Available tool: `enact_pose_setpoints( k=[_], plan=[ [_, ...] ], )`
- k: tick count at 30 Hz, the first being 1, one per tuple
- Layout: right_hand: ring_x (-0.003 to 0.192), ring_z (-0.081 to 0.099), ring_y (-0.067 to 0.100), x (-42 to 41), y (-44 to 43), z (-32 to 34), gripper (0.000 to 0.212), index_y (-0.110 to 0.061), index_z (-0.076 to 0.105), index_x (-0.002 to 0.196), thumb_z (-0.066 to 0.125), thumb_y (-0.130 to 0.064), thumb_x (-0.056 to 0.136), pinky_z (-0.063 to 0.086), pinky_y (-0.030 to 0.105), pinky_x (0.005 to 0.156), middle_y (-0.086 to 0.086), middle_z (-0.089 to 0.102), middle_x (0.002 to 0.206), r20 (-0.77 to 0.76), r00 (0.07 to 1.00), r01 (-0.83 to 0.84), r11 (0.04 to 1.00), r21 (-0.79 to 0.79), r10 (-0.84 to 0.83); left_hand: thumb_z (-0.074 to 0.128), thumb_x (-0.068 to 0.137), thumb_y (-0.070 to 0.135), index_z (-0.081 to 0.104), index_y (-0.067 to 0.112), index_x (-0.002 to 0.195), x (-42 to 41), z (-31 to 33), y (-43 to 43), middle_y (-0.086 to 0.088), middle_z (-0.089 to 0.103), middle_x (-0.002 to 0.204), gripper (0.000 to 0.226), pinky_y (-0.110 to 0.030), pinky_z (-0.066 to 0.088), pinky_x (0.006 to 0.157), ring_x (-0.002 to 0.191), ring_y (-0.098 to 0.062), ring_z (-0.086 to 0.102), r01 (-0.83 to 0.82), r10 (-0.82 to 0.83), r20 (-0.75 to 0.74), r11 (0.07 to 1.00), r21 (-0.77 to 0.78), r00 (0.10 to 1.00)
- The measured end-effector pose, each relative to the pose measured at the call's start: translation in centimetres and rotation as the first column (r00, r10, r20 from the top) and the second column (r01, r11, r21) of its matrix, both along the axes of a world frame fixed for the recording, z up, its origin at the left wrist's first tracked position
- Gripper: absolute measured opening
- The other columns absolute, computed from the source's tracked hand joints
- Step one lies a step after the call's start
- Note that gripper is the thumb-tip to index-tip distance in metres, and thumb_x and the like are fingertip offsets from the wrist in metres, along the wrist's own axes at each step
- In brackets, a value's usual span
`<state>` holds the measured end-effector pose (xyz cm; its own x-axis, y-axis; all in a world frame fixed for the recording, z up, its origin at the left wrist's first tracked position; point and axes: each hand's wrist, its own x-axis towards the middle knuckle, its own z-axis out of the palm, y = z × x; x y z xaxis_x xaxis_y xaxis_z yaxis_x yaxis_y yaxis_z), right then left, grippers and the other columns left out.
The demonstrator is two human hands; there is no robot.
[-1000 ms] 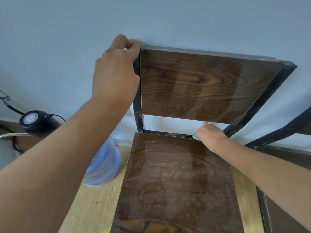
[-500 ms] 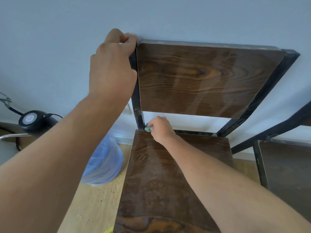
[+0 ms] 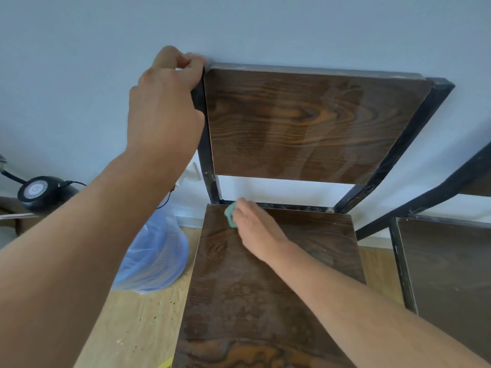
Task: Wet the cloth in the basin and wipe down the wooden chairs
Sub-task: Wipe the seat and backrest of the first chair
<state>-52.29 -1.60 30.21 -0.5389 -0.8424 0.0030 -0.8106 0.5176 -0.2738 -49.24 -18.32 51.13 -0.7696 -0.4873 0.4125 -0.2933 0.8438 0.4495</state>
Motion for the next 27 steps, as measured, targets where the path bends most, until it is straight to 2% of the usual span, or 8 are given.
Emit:
enact_pose_setpoints(
  k=[4,6,13,16,20,22,24,27],
  plan=[
    [0.13,0.042,0.023,-3.2,8.7,-0.3,0.05,-0.007,0.057,0.133,0.074,-0.015,0.086,0.04,0.04,0.112,0.008,0.043,0.145,-0.107,0.986,0.15,0.962,0.227,-0.128,0.044,0.075,-0.013,0.06,0.023,0.144,0.0,0.0,0.1,-0.003,0.055,0.143,0.079,-0.049,0.055,0.093,0.102,-0.038,0.067,-0.001,0.001,0.003,1.0,0.008,1.0],
    [0.138,0.038,0.02,-3.6,14.2,-0.5,0.053,-0.015,0.052,0.139,0.071,-0.016,0.089,0.035,0.037,0.117,0.002,0.038,0.155,-0.103,0.969,0.245,0.939,0.242,-0.226,0.044,0.073,-0.013,0.061,0.021,0.14,-0.1,0.0,0.0,-0.005,0.055,0.141,0.078,-0.05,0.055,0.09,0.099,-0.041,0.067,-0.004,0.004,0.012,1.0,-0.006,1.0],
    [0.106,0.064,0.024,-5.5,20.1,-0.5,0.025,-0.007,0.07,0.116,0.066,-0.006,0.091,0.052,0.034,0.096,0.008,0.068,0.116,0.115,0.769,0.637,0.77,-0.045,-0.629,0.042,0.073,-0.012,0.061,0.023,0.142,0.1,0.3,0.2,-0.004,0.055,0.143,0.079,-0.049,0.053,0.096,0.104,-0.041,0.066,-0.006,0.005,0.038,1.0,0.024,0.999],
    [0.109,0.062,0.02,-4.5,17.9,-0.8,0.026,-0.011,0.07,0.116,0.067,-0.008,0.091,0.05,0.035,0.103,0.004,0.067,0.116,0.165,0.769,0.636,0.766,-0.094,-0.618,0.042,0.073,-0.011,0.062,0.022,0.14,0.2,0.3,0.3,-0.005,0.055,0.143,0.078,-0.048,0.053,0.098,0.105,-0.042,0.066,-0.007,0.007,0.044,1.0,0.02,0.999],
    [0.114,0.053,0.009,2.5,15.7,-0.5,0.03,-0.021,0.068,0.119,0.068,-0.016,0.09,0.043,0.032,0.11,-0.008,0.064,0.122,0.157,0.948,0.291,0.955,-0.065,-0.278,0.044,0.076,-0.012,0.062,0.019,0.141,0.5,0.5,0.2,-0.009,0.054,0.142,0.074,-0.048,0.053,0.1,0.11,-0.042,0.065,0.015,-0.016,0.05,1.0,0.011,0.999],
    [0.124,0.048,0.012,5.3,16.7,-0.5,0.044,-0.022,0.056,0.136,0.065,-0.019,0.093,0.041,0.034,0.112,-0.006,0.056,0.131,0.193,0.966,0.184,0.982,-0.035,-0.174,0.046,0.079,-0.014,0.06,0.016,0.142,0.8,0.4,0.3,-0.011,0.053,0.144,0.071,-0.047,0.053,0.1,0.113,-0.042,0.064,0.035,-0.035,0.046,0.999,-0.006,0.998],
    [0.129,0.044,0.012,5.0,18.9,-0.6,0.054,-0.021,0.043,0.148,0.06,-0.026,0.097,0.035,0.029,0.112,-0.004,0.046,0.137,0.197,0.937,0.292,0.956,0.014,-0.289,0.048,0.082,-0.013,0.057,0.014,0.145,1.2,0.4,0.3,-0.012,0.052,0.147,0.069,-0.043,0.052,0.102,0.119,-0.042,0.06,0.055,-0.054,0.06,0.998,-0.018,0.997],
    [0.114,0.049,0.009,1.1,20.1,-1.2,0.041,-0.013,0.058,0.138,0.059,-0.023,0.097,0.035,0.02,0.106,0.004,0.048,0.131,0.175,0.801,0.579,0.815,0.011,-0.572,0.048,0.085,-0.01,0.056,0.006,0.14,1.6,0.9,0.0,-0.017,0.053,0.146,0.058,-0.045,0.049,0.099,0.126,-0.044,0.055,0.097,-0.089,0.127,0.993,-0.062,0.988]
  ],
)
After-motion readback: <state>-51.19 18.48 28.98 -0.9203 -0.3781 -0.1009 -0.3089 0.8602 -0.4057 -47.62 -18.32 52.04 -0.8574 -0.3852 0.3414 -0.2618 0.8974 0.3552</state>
